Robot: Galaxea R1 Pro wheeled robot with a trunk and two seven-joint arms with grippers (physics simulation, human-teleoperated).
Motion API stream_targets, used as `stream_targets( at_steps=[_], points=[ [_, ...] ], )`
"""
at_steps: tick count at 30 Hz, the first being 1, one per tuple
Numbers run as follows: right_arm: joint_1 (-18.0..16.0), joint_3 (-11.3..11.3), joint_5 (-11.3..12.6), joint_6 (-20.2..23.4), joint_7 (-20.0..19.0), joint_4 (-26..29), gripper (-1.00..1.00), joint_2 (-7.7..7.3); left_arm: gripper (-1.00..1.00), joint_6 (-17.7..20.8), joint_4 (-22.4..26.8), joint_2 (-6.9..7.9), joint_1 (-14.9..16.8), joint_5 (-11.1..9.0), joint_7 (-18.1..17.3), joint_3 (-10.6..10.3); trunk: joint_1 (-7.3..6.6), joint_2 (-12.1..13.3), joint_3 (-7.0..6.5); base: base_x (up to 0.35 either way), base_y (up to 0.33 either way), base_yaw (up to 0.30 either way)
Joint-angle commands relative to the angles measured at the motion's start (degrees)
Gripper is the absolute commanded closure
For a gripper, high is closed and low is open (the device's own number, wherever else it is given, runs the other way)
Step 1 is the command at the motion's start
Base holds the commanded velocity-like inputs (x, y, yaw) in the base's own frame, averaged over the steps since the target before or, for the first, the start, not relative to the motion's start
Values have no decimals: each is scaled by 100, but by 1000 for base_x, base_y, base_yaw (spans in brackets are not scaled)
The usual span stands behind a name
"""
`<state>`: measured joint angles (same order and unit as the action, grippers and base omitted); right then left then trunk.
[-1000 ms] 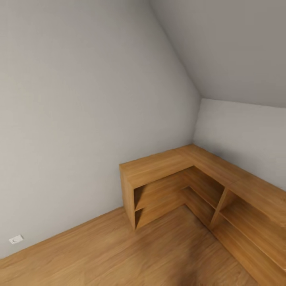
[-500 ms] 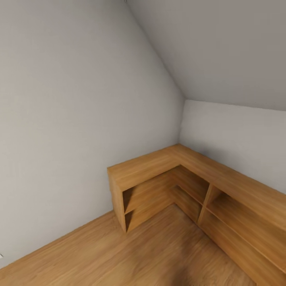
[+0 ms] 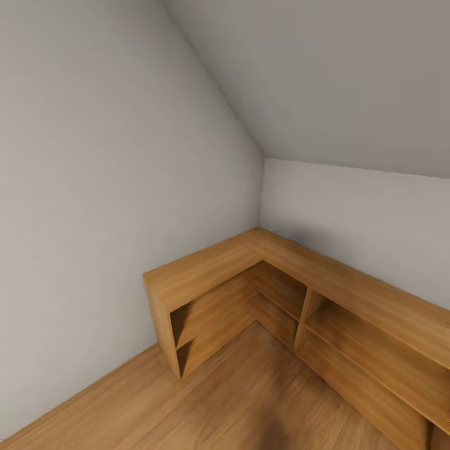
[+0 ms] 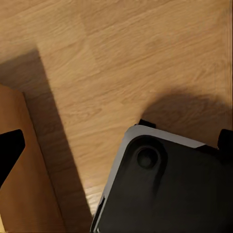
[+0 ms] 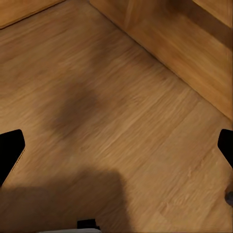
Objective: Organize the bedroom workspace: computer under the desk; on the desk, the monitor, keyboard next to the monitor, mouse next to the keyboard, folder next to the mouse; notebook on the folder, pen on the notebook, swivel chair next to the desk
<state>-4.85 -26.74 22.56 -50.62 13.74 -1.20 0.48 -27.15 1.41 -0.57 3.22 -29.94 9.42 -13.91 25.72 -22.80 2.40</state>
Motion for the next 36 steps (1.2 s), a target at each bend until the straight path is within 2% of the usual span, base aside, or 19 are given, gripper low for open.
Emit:
stream_targets(
  at_steps=[1,16,36],
  points=[
    [-8,-41,24,-17,30,-13,-100,17,-100,-12,1,-4,3,-22,36,-49,6,-12,12,293,0,-264],
    [-7,-37,37,-13,25,-13,-100,90,-100,12,0,-5,3,-27,34,-42,6,-12,12,293,0,-266],
    [-7,-24,46,-41,24,-11,-100,92,-100,-2,0,-5,3,-45,43,-28,6,-12,12,8,0,-266]
  ],
)
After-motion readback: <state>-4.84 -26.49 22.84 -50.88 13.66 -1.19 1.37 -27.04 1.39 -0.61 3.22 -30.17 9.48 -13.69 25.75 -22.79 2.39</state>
